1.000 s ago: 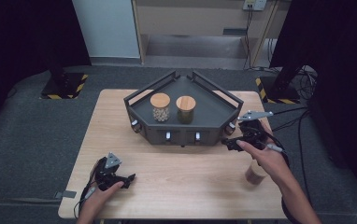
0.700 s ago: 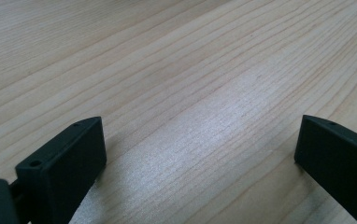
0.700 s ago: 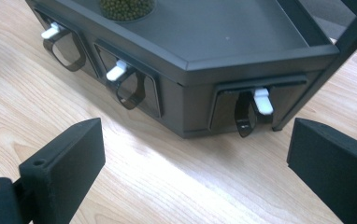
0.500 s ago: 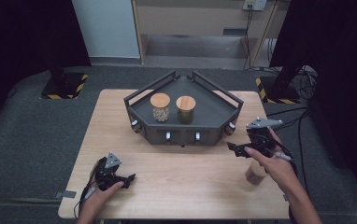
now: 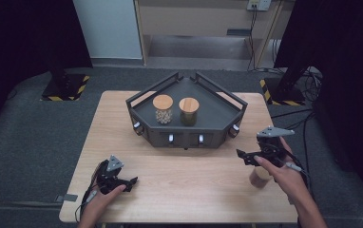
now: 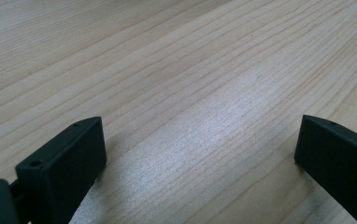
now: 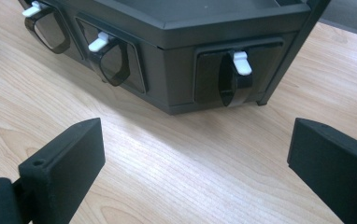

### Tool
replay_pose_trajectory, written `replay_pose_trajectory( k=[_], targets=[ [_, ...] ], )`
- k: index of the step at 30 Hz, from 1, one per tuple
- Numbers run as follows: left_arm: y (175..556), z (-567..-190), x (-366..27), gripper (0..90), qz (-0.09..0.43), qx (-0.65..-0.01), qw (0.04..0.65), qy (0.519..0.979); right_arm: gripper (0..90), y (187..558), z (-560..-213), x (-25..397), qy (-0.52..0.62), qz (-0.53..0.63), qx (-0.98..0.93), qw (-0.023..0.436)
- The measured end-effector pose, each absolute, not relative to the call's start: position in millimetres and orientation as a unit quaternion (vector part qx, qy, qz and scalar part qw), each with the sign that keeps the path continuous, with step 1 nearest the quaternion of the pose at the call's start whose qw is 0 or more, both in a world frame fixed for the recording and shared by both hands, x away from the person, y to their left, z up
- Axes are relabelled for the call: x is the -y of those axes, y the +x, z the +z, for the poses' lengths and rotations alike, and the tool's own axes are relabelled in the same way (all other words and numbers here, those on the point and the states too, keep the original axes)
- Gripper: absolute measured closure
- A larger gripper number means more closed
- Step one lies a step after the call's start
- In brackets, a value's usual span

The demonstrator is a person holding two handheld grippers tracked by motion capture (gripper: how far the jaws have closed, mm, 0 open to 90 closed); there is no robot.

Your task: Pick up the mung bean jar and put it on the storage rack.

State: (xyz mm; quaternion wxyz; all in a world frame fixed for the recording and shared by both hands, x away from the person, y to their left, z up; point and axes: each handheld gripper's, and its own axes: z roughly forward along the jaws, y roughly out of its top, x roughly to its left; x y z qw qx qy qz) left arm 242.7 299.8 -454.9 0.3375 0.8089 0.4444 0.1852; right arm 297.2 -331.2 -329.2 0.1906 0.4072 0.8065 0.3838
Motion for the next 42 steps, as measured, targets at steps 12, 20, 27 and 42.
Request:
replay_pose_trajectory(
  k=[12, 20, 27, 42],
  targets=[
    [242, -455, -299, 0.7, 0.186, -0.445, 0.337, 0.808, 4.2, 282, -338, 340, 0.409, 0.375, -0.807, 0.2],
    [242, -455, -299, 0.7, 0.187, -0.445, 0.336, 0.808, 4.3, 275, -342, 349, 0.42, 0.374, -0.803, 0.199],
    [242, -455, -299, 0.7, 0.187, -0.445, 0.337, 0.808, 3.3, 268, -347, 355, 0.429, 0.373, -0.797, 0.203],
    [242, -455, -299, 0.7, 0.187, -0.445, 0.336, 0.808, 3.2, 252, -360, 369, 0.441, 0.376, -0.79, 0.2]
  ],
)
